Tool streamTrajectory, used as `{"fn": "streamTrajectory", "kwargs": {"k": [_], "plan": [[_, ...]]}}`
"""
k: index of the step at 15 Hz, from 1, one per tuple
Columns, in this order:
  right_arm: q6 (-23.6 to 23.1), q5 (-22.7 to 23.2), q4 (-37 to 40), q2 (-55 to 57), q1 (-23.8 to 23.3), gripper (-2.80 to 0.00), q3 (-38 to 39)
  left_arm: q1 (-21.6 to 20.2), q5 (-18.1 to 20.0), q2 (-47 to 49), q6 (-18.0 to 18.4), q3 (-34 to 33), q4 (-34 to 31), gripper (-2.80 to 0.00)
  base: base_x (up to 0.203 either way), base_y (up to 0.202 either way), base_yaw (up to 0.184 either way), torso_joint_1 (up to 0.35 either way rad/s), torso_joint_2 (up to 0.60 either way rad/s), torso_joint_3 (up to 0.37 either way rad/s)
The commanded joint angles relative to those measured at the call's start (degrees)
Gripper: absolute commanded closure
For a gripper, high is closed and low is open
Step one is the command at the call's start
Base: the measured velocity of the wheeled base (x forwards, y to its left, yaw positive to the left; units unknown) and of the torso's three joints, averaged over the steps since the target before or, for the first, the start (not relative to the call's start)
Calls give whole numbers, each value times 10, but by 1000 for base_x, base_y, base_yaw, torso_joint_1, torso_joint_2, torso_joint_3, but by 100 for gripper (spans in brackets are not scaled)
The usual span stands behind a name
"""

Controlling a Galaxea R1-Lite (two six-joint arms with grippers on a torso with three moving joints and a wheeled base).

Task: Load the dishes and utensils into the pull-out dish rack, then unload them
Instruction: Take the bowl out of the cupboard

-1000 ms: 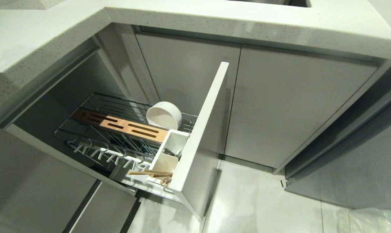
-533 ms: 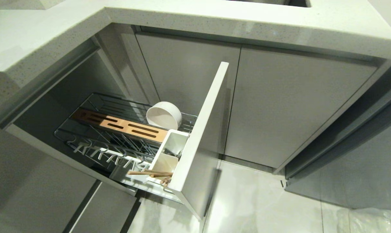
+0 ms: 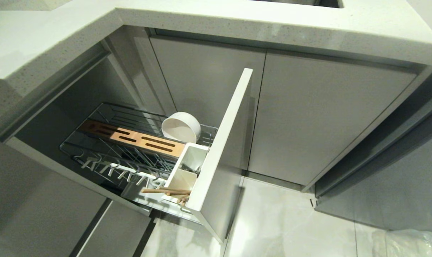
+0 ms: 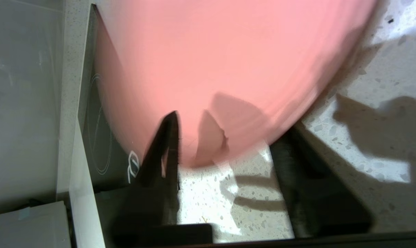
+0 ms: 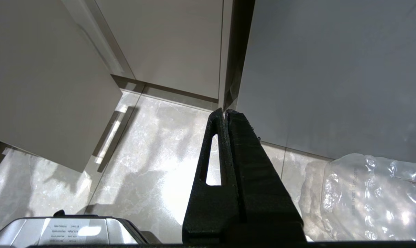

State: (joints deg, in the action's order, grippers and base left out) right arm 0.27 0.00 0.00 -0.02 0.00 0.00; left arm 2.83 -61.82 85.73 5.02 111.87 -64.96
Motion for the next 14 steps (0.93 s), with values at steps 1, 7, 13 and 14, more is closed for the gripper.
{"fn": "streamTrajectory", "kwargs": {"k": [1, 7, 13, 14], "plan": [[0, 0, 0, 0, 0, 0, 0, 0, -3, -4, -1, 0, -3, -280, 0, 0, 0, 0, 0, 0], [0, 0, 0, 0, 0, 0, 0, 44, 3, -44, -11, 0, 10, -280, 0, 0, 0, 0, 0, 0], [0, 0, 0, 0, 0, 0, 0, 141, 49, -144, -13, -2, 14, 0, 0, 0, 0, 0, 0, 0], [0, 0, 0, 0, 0, 0, 0, 145, 73, -153, -21, -2, 24, 0, 0, 0, 0, 0, 0, 0]]}}
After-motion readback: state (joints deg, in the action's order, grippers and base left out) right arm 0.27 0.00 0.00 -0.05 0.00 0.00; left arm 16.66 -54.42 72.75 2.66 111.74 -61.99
